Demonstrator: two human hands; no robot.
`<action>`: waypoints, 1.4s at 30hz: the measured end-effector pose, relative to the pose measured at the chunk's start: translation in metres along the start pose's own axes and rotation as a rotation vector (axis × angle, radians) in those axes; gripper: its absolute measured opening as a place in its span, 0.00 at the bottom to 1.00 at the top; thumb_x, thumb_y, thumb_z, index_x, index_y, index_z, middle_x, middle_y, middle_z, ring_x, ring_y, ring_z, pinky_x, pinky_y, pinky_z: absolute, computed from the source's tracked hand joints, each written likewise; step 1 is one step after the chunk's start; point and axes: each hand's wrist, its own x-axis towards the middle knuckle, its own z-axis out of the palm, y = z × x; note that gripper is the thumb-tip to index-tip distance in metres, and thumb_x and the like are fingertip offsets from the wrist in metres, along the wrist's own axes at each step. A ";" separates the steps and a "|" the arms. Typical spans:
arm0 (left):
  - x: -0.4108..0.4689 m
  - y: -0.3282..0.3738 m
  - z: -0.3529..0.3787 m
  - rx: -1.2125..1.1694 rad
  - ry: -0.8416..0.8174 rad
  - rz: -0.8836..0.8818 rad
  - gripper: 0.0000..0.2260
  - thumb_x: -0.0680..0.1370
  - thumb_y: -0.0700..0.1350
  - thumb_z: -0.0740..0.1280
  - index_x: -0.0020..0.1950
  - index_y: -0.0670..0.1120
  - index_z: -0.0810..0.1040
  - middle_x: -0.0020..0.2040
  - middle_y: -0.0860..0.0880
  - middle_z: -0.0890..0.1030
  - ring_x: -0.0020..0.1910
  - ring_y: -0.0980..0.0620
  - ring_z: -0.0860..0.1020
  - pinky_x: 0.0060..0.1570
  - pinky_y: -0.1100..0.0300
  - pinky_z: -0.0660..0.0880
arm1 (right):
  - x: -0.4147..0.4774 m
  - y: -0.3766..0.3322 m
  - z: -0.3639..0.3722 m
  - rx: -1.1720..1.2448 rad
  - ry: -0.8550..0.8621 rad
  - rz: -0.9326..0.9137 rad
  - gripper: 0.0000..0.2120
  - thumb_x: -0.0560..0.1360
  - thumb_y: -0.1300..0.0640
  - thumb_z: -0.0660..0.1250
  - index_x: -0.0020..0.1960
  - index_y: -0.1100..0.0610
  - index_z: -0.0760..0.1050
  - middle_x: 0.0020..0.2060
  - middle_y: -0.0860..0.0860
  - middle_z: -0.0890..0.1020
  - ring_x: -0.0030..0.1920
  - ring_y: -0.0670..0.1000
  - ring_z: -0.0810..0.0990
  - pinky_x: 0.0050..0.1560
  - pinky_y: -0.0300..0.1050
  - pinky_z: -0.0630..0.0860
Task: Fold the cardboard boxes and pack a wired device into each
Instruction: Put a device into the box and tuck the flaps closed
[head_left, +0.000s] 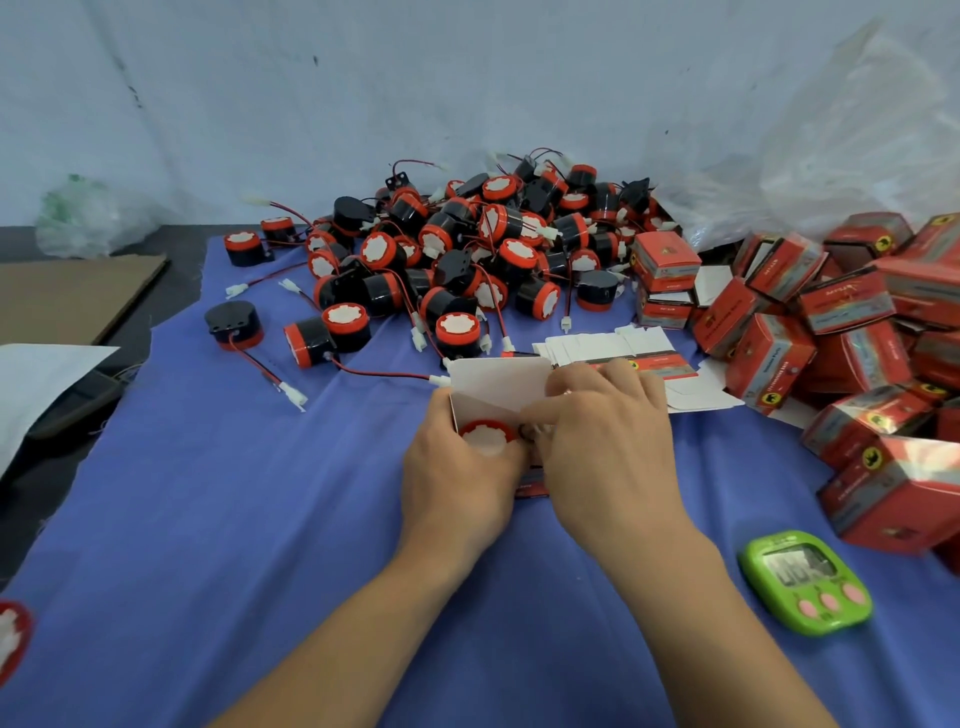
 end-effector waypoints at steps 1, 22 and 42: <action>0.001 -0.002 0.000 0.006 -0.002 0.004 0.18 0.66 0.56 0.76 0.53 0.61 0.74 0.46 0.62 0.82 0.45 0.63 0.79 0.38 0.63 0.77 | 0.000 0.001 0.003 -0.069 -0.059 0.007 0.10 0.72 0.56 0.71 0.48 0.44 0.87 0.61 0.47 0.82 0.60 0.57 0.74 0.58 0.49 0.59; 0.003 -0.001 0.001 0.024 -0.005 0.053 0.21 0.62 0.61 0.71 0.53 0.61 0.72 0.46 0.63 0.80 0.47 0.67 0.77 0.33 0.71 0.69 | 0.001 0.016 0.004 0.505 -0.078 0.404 0.07 0.74 0.57 0.76 0.45 0.44 0.87 0.48 0.41 0.84 0.50 0.47 0.81 0.46 0.43 0.79; 0.006 -0.009 0.004 0.042 0.013 0.075 0.21 0.65 0.58 0.76 0.53 0.61 0.72 0.47 0.64 0.81 0.49 0.68 0.77 0.37 0.73 0.71 | 0.005 0.021 -0.006 0.554 -0.449 0.240 0.18 0.76 0.61 0.58 0.45 0.49 0.85 0.42 0.49 0.86 0.46 0.53 0.83 0.47 0.54 0.83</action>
